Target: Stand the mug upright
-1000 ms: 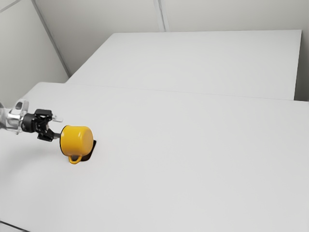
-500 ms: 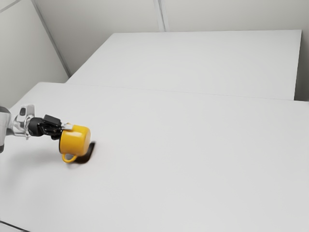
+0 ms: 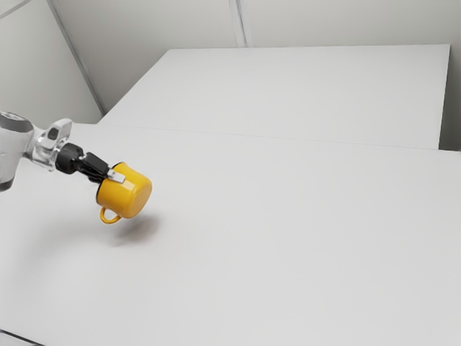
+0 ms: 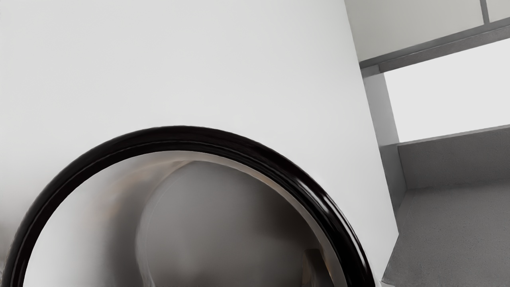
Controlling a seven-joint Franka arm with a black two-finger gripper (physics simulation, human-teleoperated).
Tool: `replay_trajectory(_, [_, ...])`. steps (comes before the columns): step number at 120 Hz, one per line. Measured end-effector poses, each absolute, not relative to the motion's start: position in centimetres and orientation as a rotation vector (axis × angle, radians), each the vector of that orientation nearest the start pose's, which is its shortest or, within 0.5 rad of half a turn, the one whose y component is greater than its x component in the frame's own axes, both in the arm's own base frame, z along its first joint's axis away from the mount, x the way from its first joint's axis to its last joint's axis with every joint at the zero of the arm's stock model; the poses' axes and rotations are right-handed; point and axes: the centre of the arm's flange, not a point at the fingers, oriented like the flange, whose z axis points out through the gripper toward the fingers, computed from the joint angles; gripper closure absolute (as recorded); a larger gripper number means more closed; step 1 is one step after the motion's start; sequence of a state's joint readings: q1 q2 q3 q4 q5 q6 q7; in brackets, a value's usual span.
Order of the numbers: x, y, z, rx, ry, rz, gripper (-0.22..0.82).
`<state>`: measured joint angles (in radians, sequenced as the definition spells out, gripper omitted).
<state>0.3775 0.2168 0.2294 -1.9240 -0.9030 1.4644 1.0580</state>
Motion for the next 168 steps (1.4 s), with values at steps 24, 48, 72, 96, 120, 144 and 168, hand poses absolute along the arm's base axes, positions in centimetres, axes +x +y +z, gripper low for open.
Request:
replay_trajectory(24, [52.1,17.4,42.0,2.432,-0.436,0.100,0.78])
replay_trajectory(48, [52.9,12.4,42.2,2.733,-0.589,-0.016,0.78])
replay_trajectory(72, [52.7,9.0,39.8,2.899,-0.610,0.018,0.78])
replay_trajectory(96, [51.0,5.3,37.1,2.983,-0.595,0.114,0.78])
replay_trajectory(120, [49.6,5.5,35.2,3.038,-0.479,0.192,0.78])
replay_trajectory(144, [49.0,5.6,33.7,3.051,-0.390,0.220,0.57])
replay_trajectory(168, [49.3,3.7,34.2,3.044,-0.408,0.261,0.22])
